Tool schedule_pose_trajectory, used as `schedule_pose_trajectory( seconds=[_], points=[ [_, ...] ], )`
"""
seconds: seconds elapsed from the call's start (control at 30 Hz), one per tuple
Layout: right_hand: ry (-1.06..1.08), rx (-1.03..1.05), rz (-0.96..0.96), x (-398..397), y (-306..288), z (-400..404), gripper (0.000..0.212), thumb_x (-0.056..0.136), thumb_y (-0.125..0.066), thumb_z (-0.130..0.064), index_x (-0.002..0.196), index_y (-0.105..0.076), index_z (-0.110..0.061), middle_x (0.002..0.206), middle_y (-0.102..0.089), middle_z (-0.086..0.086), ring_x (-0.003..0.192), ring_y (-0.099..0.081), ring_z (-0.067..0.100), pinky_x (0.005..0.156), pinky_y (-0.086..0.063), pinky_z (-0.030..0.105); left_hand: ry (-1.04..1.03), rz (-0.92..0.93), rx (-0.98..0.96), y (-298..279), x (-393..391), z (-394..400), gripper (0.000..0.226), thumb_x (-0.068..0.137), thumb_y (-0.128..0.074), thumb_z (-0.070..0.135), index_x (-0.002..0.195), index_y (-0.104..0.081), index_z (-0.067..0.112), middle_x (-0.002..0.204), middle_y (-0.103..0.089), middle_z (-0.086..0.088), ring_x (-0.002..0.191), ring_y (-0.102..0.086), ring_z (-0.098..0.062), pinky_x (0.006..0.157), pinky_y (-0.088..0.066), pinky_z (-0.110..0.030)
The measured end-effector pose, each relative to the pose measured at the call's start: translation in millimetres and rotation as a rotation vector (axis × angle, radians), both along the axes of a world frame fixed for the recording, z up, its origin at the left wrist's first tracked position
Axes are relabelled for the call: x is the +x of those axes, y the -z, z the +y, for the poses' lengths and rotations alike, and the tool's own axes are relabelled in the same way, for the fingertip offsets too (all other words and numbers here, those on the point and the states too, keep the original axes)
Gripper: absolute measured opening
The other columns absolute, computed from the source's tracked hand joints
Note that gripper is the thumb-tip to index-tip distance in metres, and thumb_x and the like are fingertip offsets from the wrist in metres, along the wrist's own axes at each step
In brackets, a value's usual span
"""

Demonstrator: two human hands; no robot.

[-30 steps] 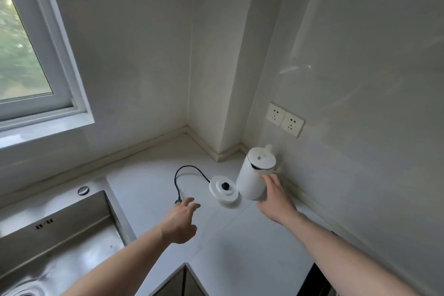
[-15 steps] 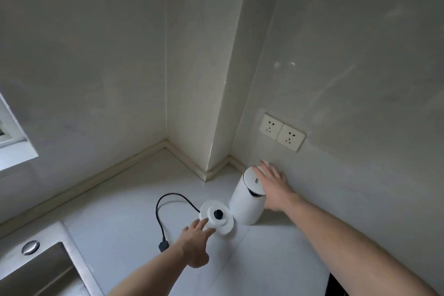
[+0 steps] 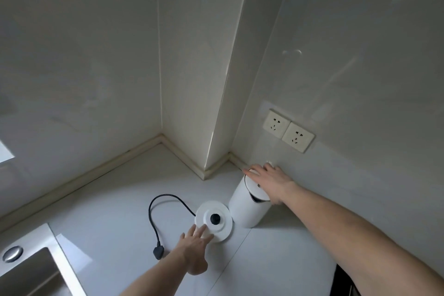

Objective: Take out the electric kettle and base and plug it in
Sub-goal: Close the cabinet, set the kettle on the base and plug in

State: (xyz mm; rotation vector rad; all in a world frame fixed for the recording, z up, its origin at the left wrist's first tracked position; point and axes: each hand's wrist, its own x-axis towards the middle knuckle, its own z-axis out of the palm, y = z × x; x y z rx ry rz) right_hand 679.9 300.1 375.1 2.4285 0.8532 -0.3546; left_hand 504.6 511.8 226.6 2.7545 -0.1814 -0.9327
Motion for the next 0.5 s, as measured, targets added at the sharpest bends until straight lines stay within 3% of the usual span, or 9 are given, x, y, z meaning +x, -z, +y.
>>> schedule_pose_trajectory(
  seconds=[0.1,0.2,0.37,0.5],
  points=[
    [0.023,-0.062,0.017,8.3,-5.2,7.4,0.126,0.054,-0.092,-0.037,0.155,-0.016,-0.026,0.144,-0.030,0.005,0.127,-0.037,0.029,0.100,-0.040,0.043,-0.001,0.006,-0.005,-0.7,4.2,-0.1,0.087,0.082,-0.052,0.023,0.159,-0.011,0.028,0.168,0.003,-0.003,0.154,0.005,-0.033,0.123,-0.012,-0.054],
    [0.160,-0.050,0.071,7.4,-8.4,3.4,0.118,0.043,-0.091,-0.052,0.141,-0.034,-0.020,0.136,-0.034,0.007,0.123,-0.042,0.028,0.097,-0.042,0.043,0.009,0.004,-0.006,1.0,9.1,0.2,0.085,0.082,-0.052,0.022,0.158,-0.014,0.026,0.167,-0.003,-0.003,0.154,0.001,-0.030,0.122,-0.016,-0.053],
    [0.367,0.163,0.151,-10.2,-4.3,-22.7,0.124,0.041,-0.083,-0.055,0.145,-0.024,-0.020,0.145,-0.038,-0.001,0.121,-0.049,0.029,0.098,-0.045,0.041,0.034,0.015,-0.003,5.7,11.3,2.4,0.080,0.082,-0.052,0.020,0.156,-0.021,0.027,0.166,-0.006,-0.002,0.153,-0.004,-0.026,0.120,-0.021,-0.051],
    [0.402,0.180,0.185,-23.1,-4.9,-27.8,0.135,0.042,-0.079,-0.058,0.155,-0.011,-0.029,0.150,-0.033,-0.002,0.127,-0.043,0.031,0.105,-0.038,0.042,0.021,0.050,-0.021,12.5,10.0,1.3,0.085,0.082,-0.050,0.017,0.157,-0.014,0.033,0.169,0.009,-0.001,0.156,0.005,-0.025,0.123,-0.015,-0.053]
  ],
)
